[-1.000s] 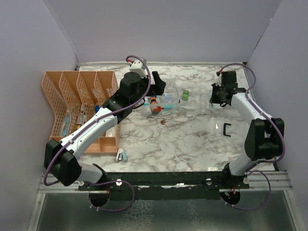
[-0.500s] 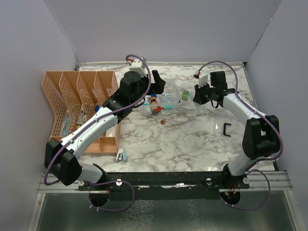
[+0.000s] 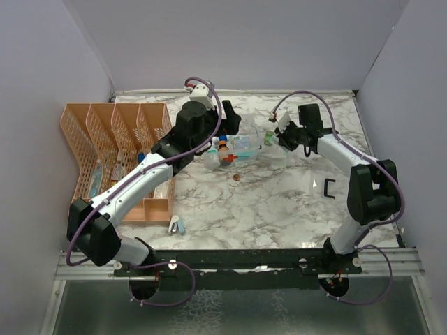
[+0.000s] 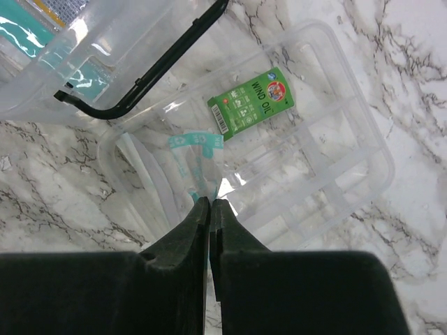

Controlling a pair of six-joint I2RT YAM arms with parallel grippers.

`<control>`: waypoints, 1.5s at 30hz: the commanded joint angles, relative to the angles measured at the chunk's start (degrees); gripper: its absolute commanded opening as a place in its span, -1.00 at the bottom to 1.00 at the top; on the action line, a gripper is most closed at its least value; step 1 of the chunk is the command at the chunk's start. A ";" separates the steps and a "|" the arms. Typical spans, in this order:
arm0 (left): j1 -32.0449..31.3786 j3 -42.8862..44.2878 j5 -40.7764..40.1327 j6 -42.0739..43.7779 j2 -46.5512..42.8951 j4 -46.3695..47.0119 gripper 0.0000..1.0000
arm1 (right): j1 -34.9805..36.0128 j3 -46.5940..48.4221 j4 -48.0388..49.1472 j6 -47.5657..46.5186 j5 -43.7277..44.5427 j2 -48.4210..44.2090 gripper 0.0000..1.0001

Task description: Organize the medicine kit

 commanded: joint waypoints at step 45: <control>-0.31 1.97 2.90 0.81 1.14 3.29 0.97 | 2.08 -0.80 1.49 2.70 -5.78 2.01 -0.47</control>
